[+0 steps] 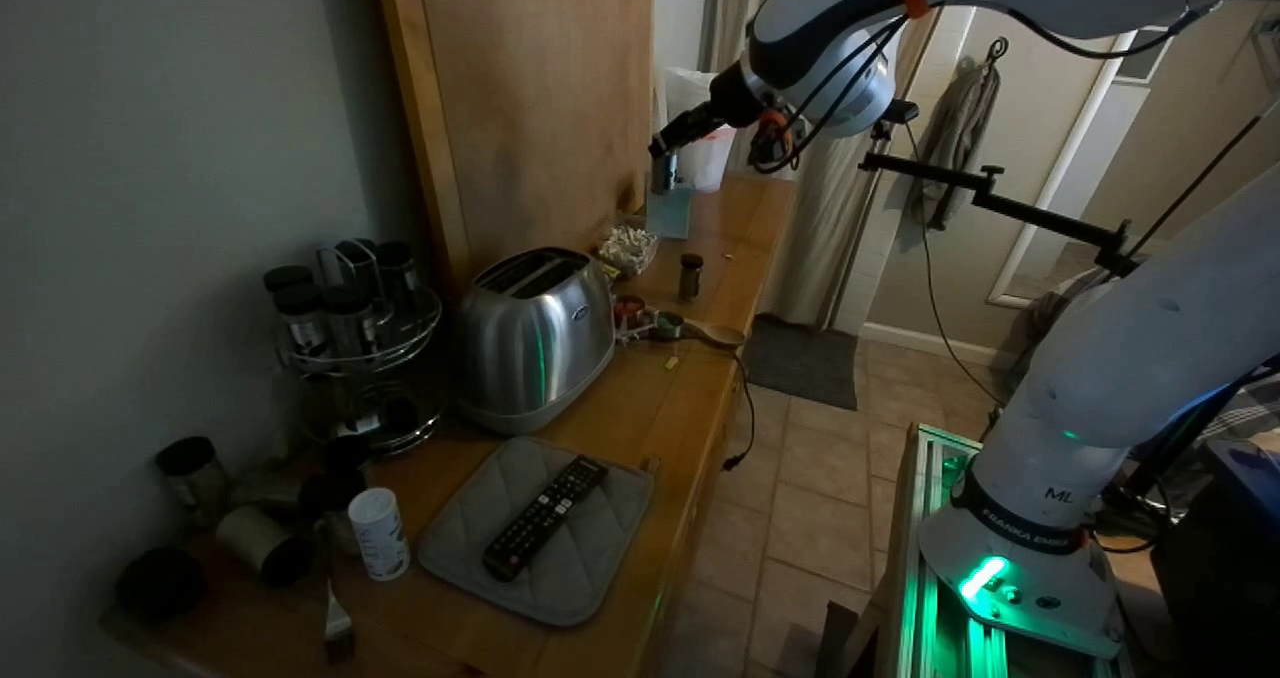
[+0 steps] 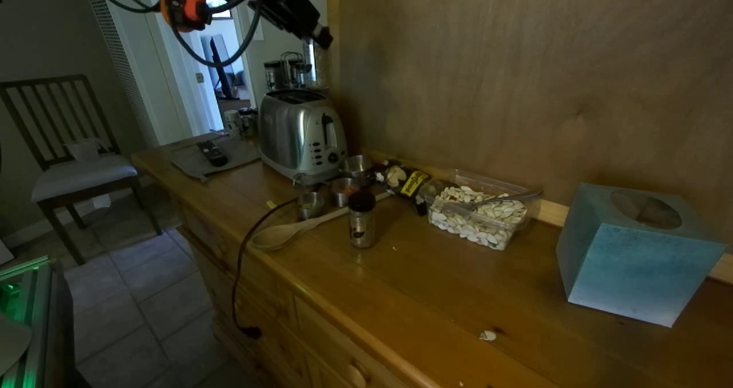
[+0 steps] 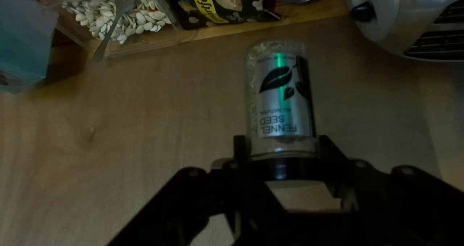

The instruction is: Remove the glass jar from the silver stand and place it on the right side of the counter.

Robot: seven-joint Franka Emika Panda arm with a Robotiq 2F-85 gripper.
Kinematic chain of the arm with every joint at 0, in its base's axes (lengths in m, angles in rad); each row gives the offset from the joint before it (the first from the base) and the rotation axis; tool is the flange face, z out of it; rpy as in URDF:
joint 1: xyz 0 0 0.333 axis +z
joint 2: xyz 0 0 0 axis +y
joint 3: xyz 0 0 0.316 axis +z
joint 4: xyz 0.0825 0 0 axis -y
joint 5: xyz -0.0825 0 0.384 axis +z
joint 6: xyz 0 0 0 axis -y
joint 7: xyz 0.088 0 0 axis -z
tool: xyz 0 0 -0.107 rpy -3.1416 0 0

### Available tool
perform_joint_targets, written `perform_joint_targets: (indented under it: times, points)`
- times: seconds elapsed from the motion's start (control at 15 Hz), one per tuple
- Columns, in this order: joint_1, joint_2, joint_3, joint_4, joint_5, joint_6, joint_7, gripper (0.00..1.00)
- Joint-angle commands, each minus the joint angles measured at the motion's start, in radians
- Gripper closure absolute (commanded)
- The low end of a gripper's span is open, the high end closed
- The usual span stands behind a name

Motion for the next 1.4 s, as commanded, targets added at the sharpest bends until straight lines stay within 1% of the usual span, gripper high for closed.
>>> perform_joint_targets:
  times: [0.0,0.53,0.67,1.0,1.33]
  points:
    - [-0.027,0.039,0.009,0.021,-0.013,0.022,0.030,0.75]
    - [-0.198,0.201,0.017,0.115,-0.077,0.045,0.157,0.75]
    - [-0.212,0.230,0.013,0.127,-0.083,0.060,0.156,0.75]
    - [-0.227,0.320,0.001,0.157,-0.051,0.203,0.144,0.75]
    - [-0.230,0.411,-0.014,0.153,-0.031,0.327,0.151,0.75]
